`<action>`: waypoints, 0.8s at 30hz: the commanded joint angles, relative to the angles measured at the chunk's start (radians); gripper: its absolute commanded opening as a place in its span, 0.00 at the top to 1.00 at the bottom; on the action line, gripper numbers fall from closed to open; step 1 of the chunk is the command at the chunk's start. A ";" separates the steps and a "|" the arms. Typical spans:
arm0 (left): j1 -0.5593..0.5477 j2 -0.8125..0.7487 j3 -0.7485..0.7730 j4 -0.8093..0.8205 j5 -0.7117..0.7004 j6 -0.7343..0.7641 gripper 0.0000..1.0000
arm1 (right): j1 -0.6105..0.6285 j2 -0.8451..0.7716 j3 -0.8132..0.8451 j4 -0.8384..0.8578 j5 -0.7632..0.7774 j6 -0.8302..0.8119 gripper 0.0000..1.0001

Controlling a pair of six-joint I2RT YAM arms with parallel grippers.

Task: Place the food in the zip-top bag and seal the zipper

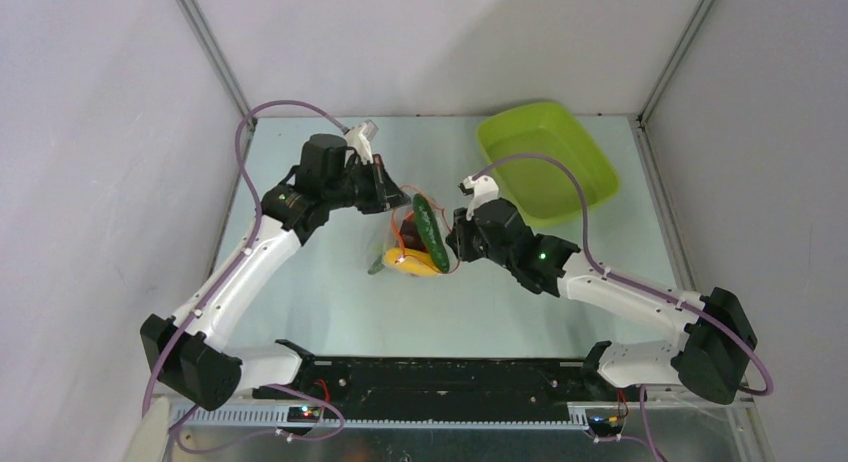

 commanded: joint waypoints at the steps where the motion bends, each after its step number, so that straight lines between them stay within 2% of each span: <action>1: -0.020 -0.032 -0.002 0.078 0.040 -0.013 1.00 | -0.008 0.002 0.017 0.014 -0.024 0.045 0.74; 3: -0.023 -0.038 -0.005 0.082 0.043 -0.013 1.00 | -0.008 0.015 0.017 0.002 -0.018 0.052 0.74; 8: -0.028 -0.055 -0.020 0.092 0.026 -0.011 1.00 | -0.001 -0.018 0.017 -0.019 -0.028 0.053 0.92; 11: -0.035 -0.052 -0.021 0.086 -0.004 0.006 1.00 | 0.010 -0.092 0.021 -0.033 -0.055 0.059 1.00; 19: -0.125 -0.010 0.037 0.089 -0.006 0.070 1.00 | 0.039 -0.245 0.107 -0.156 -0.113 0.202 1.00; 24: -0.189 0.028 0.071 0.123 0.064 0.103 0.99 | 0.052 -0.276 0.109 -0.199 -0.036 0.226 1.00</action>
